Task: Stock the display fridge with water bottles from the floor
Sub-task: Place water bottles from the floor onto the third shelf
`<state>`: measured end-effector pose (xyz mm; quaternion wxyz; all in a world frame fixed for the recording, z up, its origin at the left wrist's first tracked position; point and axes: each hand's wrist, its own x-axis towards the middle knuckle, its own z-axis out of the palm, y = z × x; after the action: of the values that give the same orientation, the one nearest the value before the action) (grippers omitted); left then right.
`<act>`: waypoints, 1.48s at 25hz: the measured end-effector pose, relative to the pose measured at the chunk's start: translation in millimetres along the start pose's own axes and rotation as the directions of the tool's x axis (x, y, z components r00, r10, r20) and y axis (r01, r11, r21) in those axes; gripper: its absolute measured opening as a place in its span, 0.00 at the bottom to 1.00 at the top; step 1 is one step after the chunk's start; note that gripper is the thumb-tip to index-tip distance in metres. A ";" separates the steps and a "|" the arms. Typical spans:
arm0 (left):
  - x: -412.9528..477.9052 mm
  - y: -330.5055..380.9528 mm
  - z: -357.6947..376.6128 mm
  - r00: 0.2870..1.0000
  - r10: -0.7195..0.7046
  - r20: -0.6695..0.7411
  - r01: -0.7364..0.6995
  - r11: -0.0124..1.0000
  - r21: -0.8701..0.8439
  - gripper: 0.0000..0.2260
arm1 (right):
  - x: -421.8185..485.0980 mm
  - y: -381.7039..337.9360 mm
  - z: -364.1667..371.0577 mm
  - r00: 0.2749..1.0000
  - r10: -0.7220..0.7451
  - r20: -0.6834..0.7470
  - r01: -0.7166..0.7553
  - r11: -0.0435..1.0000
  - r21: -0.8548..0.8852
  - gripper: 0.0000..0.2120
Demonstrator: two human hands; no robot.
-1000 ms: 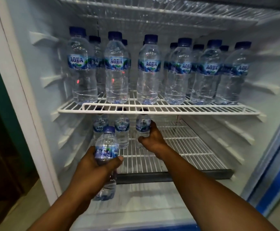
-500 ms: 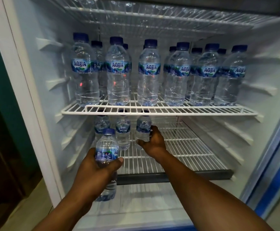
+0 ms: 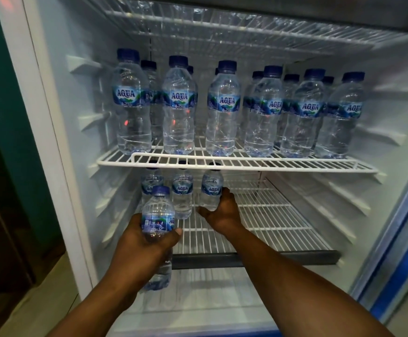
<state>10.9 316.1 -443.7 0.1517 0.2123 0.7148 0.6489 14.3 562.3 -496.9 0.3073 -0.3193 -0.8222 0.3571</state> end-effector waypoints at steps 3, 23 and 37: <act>-1.2 0.6 0.7 0.999 0.019 0.035 -0.019 1.000 -0.008 0.23 | -0.4 4.2 -5.0 0.998 -0.007 0.068 0.004 0.999 0.037 0.35; -8.6 -0.8 28.7 0.991 0.127 0.043 -0.128 0.992 0.020 0.29 | -17.8 -4.0 -39.4 0.981 0.098 0.167 -0.112 0.990 0.082 0.28; 32.7 15.8 91.4 0.951 0.187 0.245 -0.204 0.978 0.046 0.27 | -83.9 -13.6 -128.9 0.887 -0.086 0.454 -0.189 0.829 0.527 0.24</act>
<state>29.3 412.4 -436.3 0.1641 0.3640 0.6891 0.6048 155.6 542.9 -437.9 0.1738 -0.1449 -0.7215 0.6544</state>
